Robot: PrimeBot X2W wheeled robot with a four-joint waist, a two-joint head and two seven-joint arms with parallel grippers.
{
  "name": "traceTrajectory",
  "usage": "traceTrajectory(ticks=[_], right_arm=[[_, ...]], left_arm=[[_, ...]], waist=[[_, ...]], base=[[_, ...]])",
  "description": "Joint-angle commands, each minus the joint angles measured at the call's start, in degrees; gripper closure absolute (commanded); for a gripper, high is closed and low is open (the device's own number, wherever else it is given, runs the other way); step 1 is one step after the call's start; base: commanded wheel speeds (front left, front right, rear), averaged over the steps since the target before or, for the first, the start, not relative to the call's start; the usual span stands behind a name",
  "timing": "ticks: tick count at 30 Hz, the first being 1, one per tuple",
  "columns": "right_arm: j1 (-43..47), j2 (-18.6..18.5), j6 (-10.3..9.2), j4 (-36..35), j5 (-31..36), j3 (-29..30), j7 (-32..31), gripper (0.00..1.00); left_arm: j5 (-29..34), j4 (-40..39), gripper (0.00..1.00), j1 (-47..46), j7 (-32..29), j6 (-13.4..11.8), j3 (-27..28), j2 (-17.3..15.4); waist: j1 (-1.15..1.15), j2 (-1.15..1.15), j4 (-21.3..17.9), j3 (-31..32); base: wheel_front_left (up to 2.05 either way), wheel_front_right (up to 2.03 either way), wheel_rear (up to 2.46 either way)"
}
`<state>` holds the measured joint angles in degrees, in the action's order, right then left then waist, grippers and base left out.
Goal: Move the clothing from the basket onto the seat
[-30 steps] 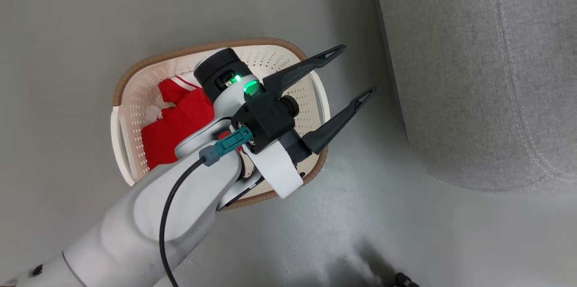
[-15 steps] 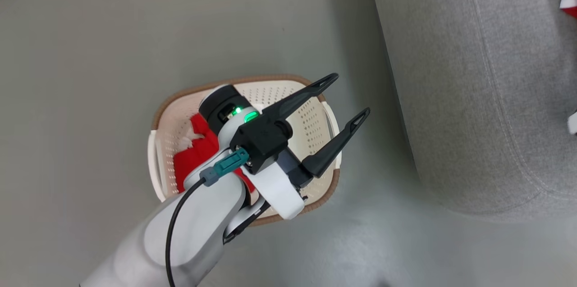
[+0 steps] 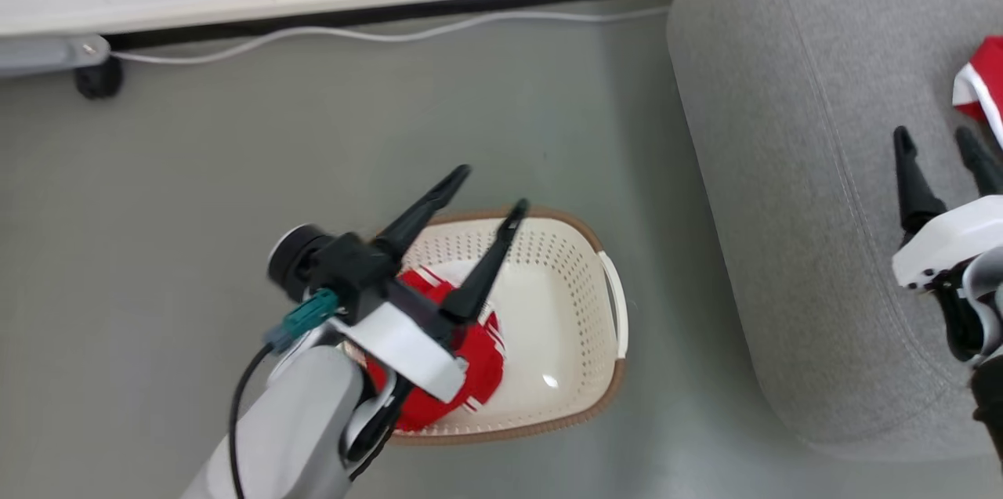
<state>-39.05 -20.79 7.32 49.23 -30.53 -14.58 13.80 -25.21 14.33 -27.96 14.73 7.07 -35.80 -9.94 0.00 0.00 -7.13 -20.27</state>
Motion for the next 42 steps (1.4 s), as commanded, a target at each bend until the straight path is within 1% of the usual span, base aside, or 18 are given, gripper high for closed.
traceTrajectory(ticks=[1,6,12,18,24,28,31,36,42], right_arm=[[2.1,-0.6,0.17,-2.1,-0.4,-1.3,1.1,0.0],[4.9,0.7,0.17,-7.3,0.2,-1.9,1.2,0.0],[9.3,3.2,0.17,-13.2,2.2,-0.6,1.2,0.0],[13.8,6.0,0.17,-18.9,5.5,1.4,1.2,0.0],[18.3,9.5,0.17,-24.5,10.1,4.3,1.2,0.0],[21.8,12.0,0.17,-27.3,12.4,6.4,1.2,0.0],[24.2,13.0,0.17,-28.4,13.9,7.0,1.2,0.0],[27.2,13.6,0.17,-28.8,15.6,7.7,1.2,0.0],[28.8,13.9,0.17,-28.5,16.1,8.6,1.2,0.0]], left_arm=[[0.4,-0.7,0.0,1.0,0.3,0.4,3.4,-0.5],[2.0,1.3,0.0,5.3,0.3,0.4,10.4,0.3],[4.7,3.5,0.0,9.5,0.3,0.4,19.3,1.5],[8.0,4.6,0.0,13.3,0.3,0.4,27.7,2.4],[11.5,4.3,0.0,16.9,0.3,0.3,34.9,3.5],[13.3,3.7,0.0,19.6,0.3,0.3,38.3,4.4],[14.3,3.0,0.0,21.6,0.3,0.3,40.3,5.1],[15.5,1.3,0.0,24.6,0.3,0.3,42.6,6.1],[16.3,0.3,0.0,26.8,0.3,0.3,44.1,6.8]], waist=[[0.0,0.0,2.1,3.0],[0.0,0.0,4.4,6.6],[0.0,0.0,6.6,10.4],[0.0,0.0,7.6,13.3],[0.0,0.0,7.7,15.4],[0.0,0.0,7.5,16.8],[0.0,0.0,7.3,17.8],[0.0,0.0,7.0,18.7],[0.0,0.0,6.7,19.0]], base=[[0.0,0.0,0.0],[0.0,0.0,0.0],[0.0,0.0,0.0],[0.0,0.0,0.0],[0.0,0.0,0.0],[0.0,0.0,0.0],[0.0,0.0,0.0],[0.0,0.0,0.0],[0.0,0.0,0.0]])
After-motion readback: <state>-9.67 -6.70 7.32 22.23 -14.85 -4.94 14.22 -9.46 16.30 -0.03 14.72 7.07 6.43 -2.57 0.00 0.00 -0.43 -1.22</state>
